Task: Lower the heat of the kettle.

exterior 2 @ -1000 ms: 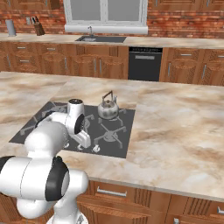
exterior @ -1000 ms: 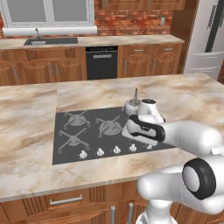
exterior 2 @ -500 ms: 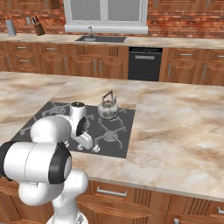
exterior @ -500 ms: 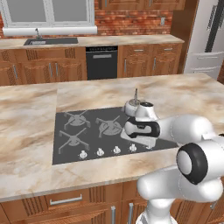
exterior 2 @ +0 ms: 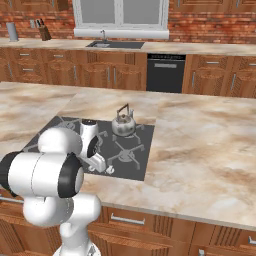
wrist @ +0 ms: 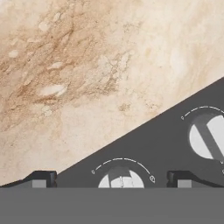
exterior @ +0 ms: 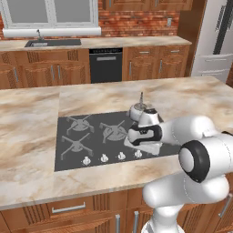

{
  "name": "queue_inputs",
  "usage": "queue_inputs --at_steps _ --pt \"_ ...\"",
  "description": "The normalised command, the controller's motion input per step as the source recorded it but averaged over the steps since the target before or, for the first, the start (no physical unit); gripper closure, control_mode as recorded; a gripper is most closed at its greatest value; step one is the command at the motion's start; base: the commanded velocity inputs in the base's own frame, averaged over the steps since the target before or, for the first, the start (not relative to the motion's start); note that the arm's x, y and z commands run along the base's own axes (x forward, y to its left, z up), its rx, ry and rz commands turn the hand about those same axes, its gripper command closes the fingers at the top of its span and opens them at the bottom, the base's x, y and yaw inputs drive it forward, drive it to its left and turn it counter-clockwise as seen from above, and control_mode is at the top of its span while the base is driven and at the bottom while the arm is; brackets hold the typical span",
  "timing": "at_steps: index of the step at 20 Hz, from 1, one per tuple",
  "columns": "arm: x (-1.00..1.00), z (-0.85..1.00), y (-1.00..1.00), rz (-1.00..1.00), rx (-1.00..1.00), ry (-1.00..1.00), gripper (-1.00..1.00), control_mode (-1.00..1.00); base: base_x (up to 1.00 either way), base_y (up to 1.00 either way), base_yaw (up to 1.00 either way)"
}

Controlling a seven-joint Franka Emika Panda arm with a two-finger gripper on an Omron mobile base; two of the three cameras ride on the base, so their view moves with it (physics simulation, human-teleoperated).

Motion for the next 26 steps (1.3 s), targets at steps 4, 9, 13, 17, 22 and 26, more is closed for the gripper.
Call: queue_inputs --at_steps 4,9,13,17,22,26 --pt "0.05 -0.13 0.0 0.0 0.0 0.0 -1.0 -1.0 0.0 0.0 0.0" --pt "0.07 -0.16 0.0 0.01 0.0 0.0 -1.0 -1.0 0.0 0.0 0.0" --pt "0.18 -0.11 0.0 0.01 0.0 0.0 -1.0 -1.0 0.0 0.0 0.0" --pt "0.26 -0.05 0.0 0.02 0.0 0.0 -1.0 -1.0 0.0 0.0 0.0" --pt "0.14 -0.12 0.0 0.02 0.0 0.0 1.0 -1.0 0.0 0.0 0.0" --pt "0.0 -0.29 0.05 0.02 0.0 0.0 1.0 -1.0 0.0 0.0 0.0"
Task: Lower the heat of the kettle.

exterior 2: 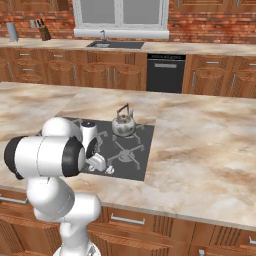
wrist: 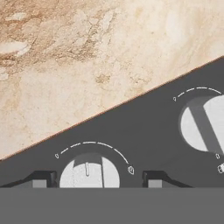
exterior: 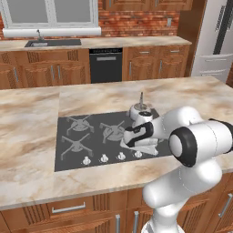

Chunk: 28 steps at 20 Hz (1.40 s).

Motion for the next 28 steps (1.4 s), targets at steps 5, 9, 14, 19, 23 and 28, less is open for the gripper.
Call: queue_inputs --at_steps 5,9,14,19,23,28 --pt "0.0 -0.25 0.05 0.0 0.0 0.0 1.0 -1.0 0.0 0.0 0.0" --pt "-0.04 -0.12 0.09 0.0 0.0 0.0 1.0 -1.0 0.0 0.0 0.0" --pt "-0.06 -0.02 0.0 -0.03 0.0 0.0 1.0 -1.0 0.0 0.0 0.0" --pt "-0.02 0.0 0.0 -0.18 0.0 0.0 1.0 -1.0 0.0 0.0 0.0" --pt "0.0 0.0 0.03 -0.33 0.0 0.03 1.0 -1.0 0.0 0.0 0.0" --pt "0.0 0.0 0.06 -0.35 0.0 0.03 1.0 -1.0 0.0 0.0 0.0"
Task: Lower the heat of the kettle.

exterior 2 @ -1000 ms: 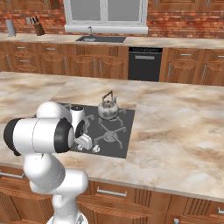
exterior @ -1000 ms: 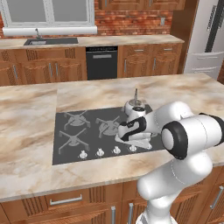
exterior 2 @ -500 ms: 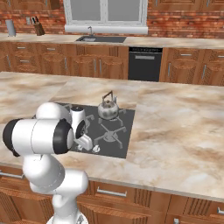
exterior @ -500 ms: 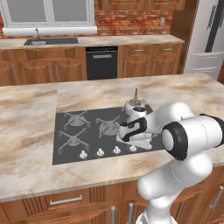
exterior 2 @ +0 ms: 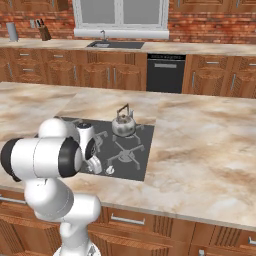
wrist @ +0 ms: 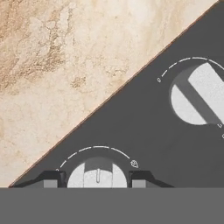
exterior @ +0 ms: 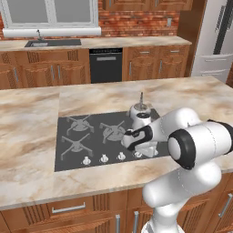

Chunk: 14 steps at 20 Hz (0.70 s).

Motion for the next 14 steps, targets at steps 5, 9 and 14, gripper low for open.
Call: queue_inputs --at_steps 5,9,14 --pt "0.0 0.0 0.02 -0.35 0.03 0.02 1.0 -1.0 0.0 0.0 0.0" --pt "0.0 0.0 0.0 -0.33 0.14 0.02 1.0 -1.0 0.0 0.0 0.0" --pt "0.0 0.0 0.0 -0.34 0.19 0.03 1.0 -1.0 0.0 0.0 0.0"
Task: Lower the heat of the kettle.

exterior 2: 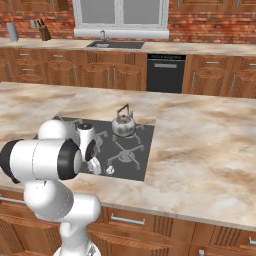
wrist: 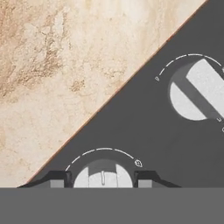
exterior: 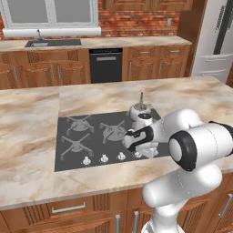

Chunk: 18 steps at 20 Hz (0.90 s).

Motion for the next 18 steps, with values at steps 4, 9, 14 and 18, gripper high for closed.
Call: queue_inputs --at_steps 4,9,14,18 --pt "0.0 0.02 0.0 -0.29 0.17 0.07 1.0 -1.0 0.0 0.0 0.0" --pt "0.0 0.06 -0.02 -0.28 0.16 0.08 1.0 -1.0 0.0 0.0 0.0" --pt "0.0 0.0 0.0 -0.38 0.06 0.04 1.0 -1.0 0.0 0.0 0.0" --pt "0.0 0.0 0.01 -0.39 0.0 0.06 1.0 -1.0 0.0 0.0 0.0"
